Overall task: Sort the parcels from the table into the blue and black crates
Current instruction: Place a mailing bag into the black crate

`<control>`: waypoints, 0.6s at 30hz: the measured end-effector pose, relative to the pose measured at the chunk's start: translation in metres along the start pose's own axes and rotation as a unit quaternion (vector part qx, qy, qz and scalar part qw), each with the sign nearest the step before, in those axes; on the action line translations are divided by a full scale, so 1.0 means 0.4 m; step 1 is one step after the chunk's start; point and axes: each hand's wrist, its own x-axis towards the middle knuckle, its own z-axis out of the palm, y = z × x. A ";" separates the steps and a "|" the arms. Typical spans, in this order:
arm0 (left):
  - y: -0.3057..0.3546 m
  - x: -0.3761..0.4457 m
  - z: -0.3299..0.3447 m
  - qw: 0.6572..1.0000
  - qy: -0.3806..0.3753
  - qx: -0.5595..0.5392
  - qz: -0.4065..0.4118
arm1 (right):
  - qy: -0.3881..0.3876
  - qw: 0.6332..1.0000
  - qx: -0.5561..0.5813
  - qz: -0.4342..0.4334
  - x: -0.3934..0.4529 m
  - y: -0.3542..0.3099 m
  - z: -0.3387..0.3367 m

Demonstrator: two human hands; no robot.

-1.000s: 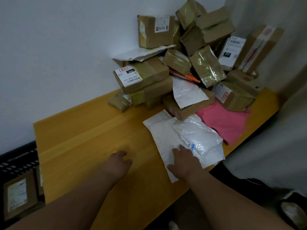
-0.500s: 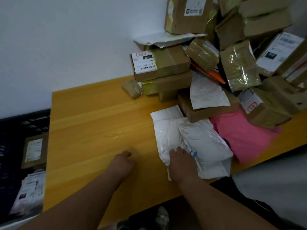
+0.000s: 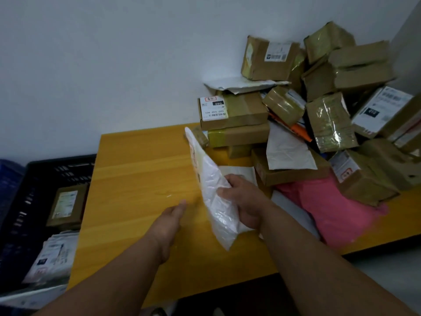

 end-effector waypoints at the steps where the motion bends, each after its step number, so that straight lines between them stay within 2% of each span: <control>1: 0.011 -0.007 -0.013 0.999 -0.006 -0.043 -0.010 | -0.034 0.997 0.072 0.003 -0.006 -0.016 -0.001; 4: 0.034 -0.016 -0.060 0.988 -0.038 -0.146 -0.032 | -0.119 0.972 0.205 0.002 -0.025 -0.043 -0.004; 7: 0.046 -0.019 -0.107 0.963 -0.095 -0.251 -0.034 | -0.153 0.958 0.244 0.001 -0.029 -0.041 0.007; 11: 0.055 -0.016 -0.175 0.943 -0.086 -0.318 0.033 | -0.123 0.960 0.253 0.013 -0.029 -0.026 0.029; 15: 0.066 -0.017 -0.252 0.951 -0.035 -0.302 0.059 | -0.078 0.950 0.300 0.029 -0.032 -0.028 0.042; 18: 0.071 -0.010 -0.300 0.953 -0.028 -0.295 0.068 | -0.049 0.963 0.262 0.030 -0.037 -0.049 0.085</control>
